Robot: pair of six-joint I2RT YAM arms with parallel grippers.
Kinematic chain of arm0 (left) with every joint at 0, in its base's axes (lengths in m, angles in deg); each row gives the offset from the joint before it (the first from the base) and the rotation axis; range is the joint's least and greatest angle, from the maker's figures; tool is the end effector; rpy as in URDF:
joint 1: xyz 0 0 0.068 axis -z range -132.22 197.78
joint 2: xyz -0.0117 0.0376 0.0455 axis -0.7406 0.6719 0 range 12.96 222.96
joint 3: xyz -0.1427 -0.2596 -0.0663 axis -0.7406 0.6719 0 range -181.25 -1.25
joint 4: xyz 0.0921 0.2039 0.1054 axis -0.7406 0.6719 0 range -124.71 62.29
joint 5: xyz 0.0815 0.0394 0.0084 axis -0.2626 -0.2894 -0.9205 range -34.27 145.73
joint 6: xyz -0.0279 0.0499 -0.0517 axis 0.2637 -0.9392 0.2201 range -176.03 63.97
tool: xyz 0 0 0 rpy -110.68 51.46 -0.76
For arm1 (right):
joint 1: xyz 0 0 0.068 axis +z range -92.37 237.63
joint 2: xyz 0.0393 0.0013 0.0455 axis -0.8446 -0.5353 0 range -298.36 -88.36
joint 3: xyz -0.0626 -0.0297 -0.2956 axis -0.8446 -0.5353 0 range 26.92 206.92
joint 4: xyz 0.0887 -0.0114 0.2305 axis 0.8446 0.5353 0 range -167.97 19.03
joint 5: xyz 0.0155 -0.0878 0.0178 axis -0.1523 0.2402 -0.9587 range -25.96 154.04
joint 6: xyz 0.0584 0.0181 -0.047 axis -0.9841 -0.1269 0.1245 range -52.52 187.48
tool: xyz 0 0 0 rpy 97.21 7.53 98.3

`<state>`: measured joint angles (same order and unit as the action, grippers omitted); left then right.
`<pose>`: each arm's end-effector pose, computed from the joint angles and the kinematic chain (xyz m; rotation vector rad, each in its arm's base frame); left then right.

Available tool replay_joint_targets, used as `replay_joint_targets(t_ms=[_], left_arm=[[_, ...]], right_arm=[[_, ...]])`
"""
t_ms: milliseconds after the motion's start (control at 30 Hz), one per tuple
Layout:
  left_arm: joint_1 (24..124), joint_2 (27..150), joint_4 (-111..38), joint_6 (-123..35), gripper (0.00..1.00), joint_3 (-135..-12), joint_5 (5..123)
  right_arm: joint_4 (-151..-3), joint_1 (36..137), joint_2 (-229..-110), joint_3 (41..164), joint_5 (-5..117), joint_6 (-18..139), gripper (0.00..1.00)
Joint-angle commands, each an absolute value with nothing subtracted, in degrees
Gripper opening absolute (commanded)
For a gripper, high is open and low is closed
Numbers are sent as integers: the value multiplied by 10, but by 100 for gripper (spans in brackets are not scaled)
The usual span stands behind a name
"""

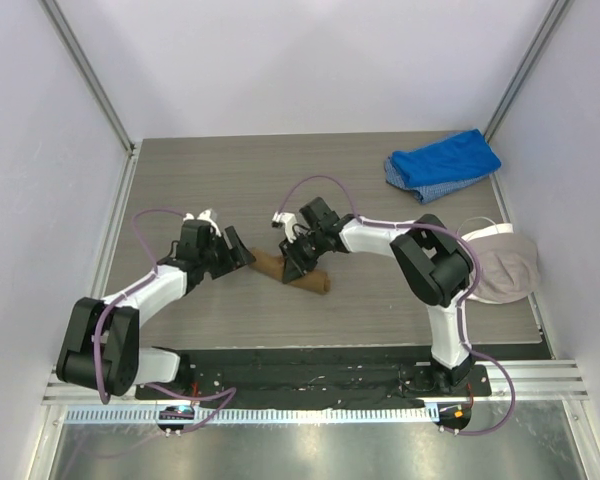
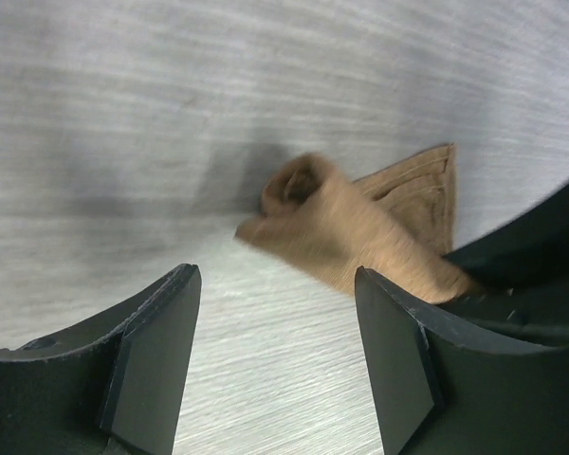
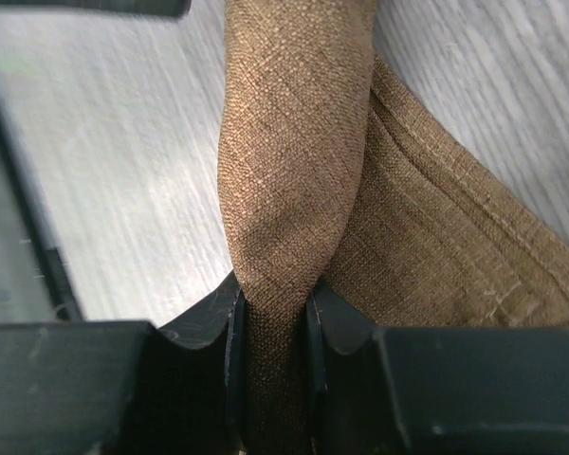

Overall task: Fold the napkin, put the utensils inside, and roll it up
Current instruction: Roll the napkin with the utensil

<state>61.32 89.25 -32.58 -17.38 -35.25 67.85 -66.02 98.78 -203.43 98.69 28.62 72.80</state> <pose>0.2486 -0.0740 0.1938 -0.4224 2.3953 -0.6806 0.2959 0.3091 0.1628 -1.2485 2.2575 1.0272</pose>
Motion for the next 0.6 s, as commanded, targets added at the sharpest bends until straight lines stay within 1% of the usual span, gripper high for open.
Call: replay_joint_targets(t_ms=[0,233,367,567], left_arm=[[616,861,-403,-176,70,-318,679],[616,854,-468,-182,67,-293,689],[616,853,-497,-189,66,-275,683],[618,892,-562,-193,63,-260,701]], right_arm=[[-600,978,-2088,1018,181,694,24],[-593,957,-2143,1036,124,678,23],[-593,952,-2159,1040,114,678,22],[-587,949,-2178,1047,103,679,22]])
